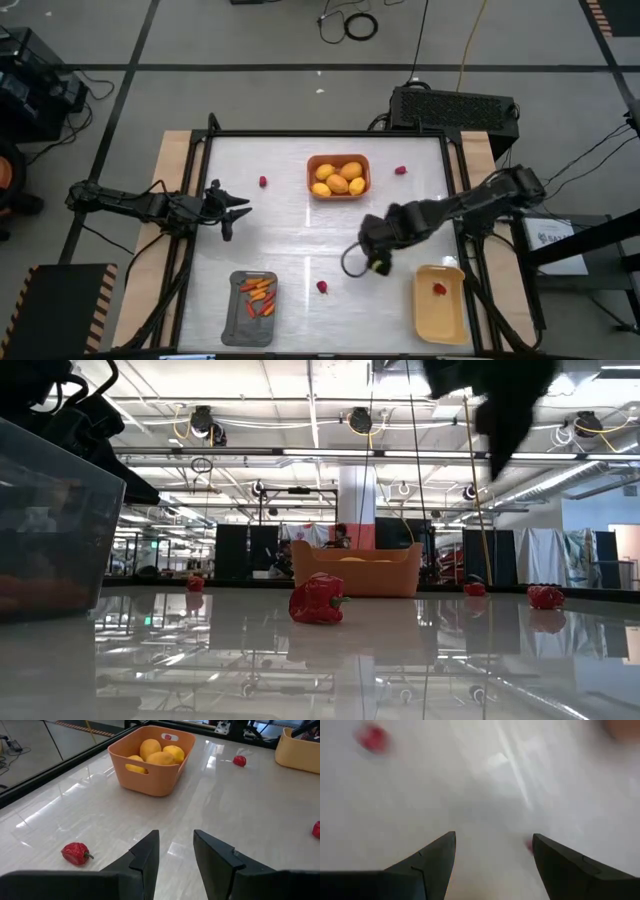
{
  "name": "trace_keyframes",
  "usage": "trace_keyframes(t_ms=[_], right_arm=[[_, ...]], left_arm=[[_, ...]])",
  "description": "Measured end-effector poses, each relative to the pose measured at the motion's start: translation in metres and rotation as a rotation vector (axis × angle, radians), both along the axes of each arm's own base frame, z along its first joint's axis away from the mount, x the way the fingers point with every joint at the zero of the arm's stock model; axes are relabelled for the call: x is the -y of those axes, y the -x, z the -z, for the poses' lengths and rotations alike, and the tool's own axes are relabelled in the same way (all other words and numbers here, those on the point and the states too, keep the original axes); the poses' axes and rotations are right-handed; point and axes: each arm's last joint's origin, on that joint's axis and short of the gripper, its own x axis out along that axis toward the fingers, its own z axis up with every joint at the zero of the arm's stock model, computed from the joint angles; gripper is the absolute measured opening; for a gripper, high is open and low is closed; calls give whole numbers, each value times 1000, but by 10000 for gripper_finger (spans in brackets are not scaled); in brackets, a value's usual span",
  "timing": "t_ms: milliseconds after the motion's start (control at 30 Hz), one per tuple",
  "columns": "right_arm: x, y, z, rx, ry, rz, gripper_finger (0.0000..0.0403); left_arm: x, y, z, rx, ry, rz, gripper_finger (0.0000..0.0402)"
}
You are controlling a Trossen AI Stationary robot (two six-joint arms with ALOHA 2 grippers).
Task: Sort produce into baskets
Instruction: Put the red chili pepper into the yellow bin
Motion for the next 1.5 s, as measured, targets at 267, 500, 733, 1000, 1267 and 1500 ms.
trace_keyframes(t_ms=[267,500,733,1000,1267,1500], right_arm=[[-23,-52,27,430,-30,-283,253],[-46,-79,70,478,15,-428,253],[-60,-90,101,485,46,-521,253],[-70,-97,114,537,50,-556,254],[-71,-97,113,551,134,-495,254],[-78,-97,125,530,104,-466,254]], left_arm=[[0,0,0,0,0,0,127],[0,0,0,0,0,-1,127],[0,0,0,0,-1,-1,127],[0,0,0,0,0,-1,127],[0,0,0,0,0,-1,127],[0,0,0,0,0,-1,127]])
